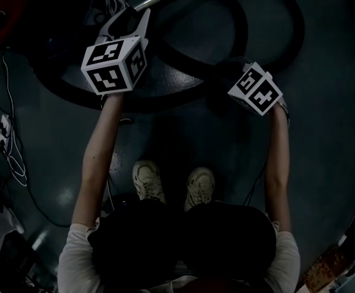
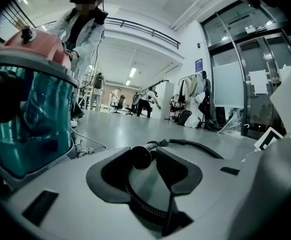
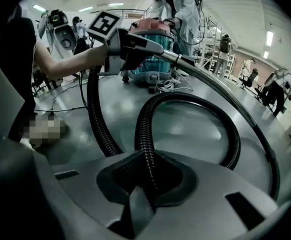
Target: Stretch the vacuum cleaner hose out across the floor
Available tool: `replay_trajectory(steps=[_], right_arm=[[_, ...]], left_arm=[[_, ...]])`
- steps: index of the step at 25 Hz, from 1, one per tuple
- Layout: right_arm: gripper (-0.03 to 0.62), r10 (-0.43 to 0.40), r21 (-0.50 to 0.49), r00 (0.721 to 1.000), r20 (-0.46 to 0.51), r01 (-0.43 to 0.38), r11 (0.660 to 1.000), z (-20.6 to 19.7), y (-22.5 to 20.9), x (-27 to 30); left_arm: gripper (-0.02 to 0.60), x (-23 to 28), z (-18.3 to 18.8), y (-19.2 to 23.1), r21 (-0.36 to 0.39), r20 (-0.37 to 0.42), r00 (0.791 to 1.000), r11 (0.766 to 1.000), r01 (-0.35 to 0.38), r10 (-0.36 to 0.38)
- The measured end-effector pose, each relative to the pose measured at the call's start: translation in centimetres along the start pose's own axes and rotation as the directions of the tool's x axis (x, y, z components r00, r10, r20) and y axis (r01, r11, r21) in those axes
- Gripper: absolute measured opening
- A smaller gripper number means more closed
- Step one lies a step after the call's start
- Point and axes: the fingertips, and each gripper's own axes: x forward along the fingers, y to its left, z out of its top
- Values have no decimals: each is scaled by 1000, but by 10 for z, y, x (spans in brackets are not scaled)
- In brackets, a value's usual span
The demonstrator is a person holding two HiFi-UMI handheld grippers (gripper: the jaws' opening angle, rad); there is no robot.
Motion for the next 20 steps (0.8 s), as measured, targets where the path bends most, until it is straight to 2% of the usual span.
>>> replay_trajectory(steps=[5,7,11,14,17,18,20], right_arm=[[43,-67,-5,993,-95,67,998,-33,-20,-22],[43,-89,-31,986,-143,85,996,-50,-25,-29],[46,-128,-130,979,-160,107,986,-58,-31,-30],[128,-172,-220,966,-193,128,967,-57,-40,-32],[138,-140,-208,967,-211,96,973,-57,-41,-35],[138,-125,-200,967,-220,80,977,-59,-38,-37],[138,-120,-201,959,-256,69,977,-69,-33,-38]], left_arm=[[141,38,-40,-5,58,-140,990,998,17,-9],[141,51,-62,-7,55,-189,982,998,21,-10],[144,69,-99,0,43,-269,963,999,13,-1],[144,69,-97,1,45,-245,969,999,-20,31],[144,62,-84,8,52,-183,977,993,-102,110],[144,59,-80,14,34,-165,976,990,-137,140],[144,48,-76,32,-59,-133,972,977,-204,195]])
